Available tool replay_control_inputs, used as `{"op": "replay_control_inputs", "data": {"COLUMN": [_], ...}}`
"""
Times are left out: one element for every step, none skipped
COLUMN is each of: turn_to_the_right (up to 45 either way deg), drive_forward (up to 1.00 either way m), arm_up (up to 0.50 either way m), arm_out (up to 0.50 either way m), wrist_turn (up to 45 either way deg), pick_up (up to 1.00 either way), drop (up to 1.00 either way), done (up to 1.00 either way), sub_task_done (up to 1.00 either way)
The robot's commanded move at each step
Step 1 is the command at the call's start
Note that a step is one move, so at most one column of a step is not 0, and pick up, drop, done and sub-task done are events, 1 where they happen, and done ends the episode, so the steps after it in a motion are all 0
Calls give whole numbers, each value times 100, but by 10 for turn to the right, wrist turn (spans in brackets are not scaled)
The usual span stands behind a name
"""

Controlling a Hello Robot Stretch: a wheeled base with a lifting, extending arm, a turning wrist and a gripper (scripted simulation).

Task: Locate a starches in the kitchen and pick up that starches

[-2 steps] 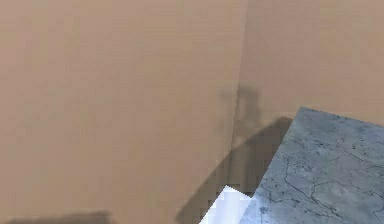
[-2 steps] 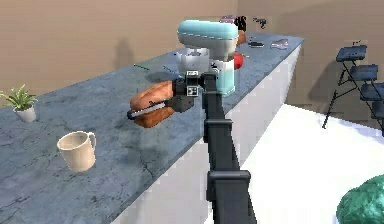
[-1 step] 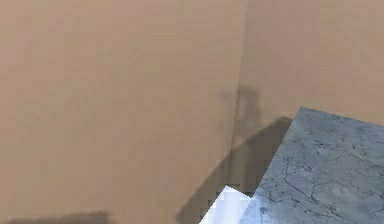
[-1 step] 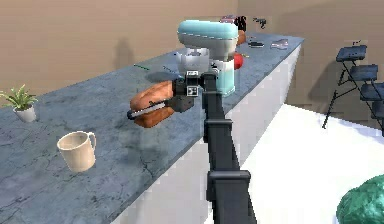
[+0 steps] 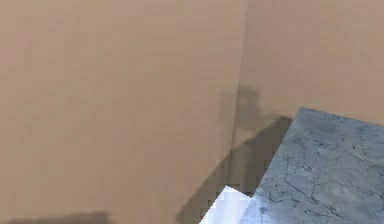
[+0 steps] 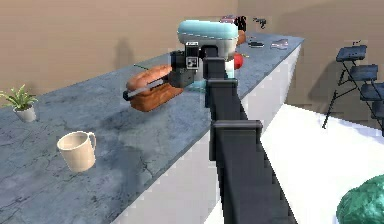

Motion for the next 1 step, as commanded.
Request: {"op": "replay_control_inputs", "data": {"turn_to_the_right": [0], "drive_forward": [0], "arm_up": [0], "arm_out": [0], "wrist_turn": [0], "pick_up": [0], "drop": [0], "done": [100], "sub_task_done": [0]}}
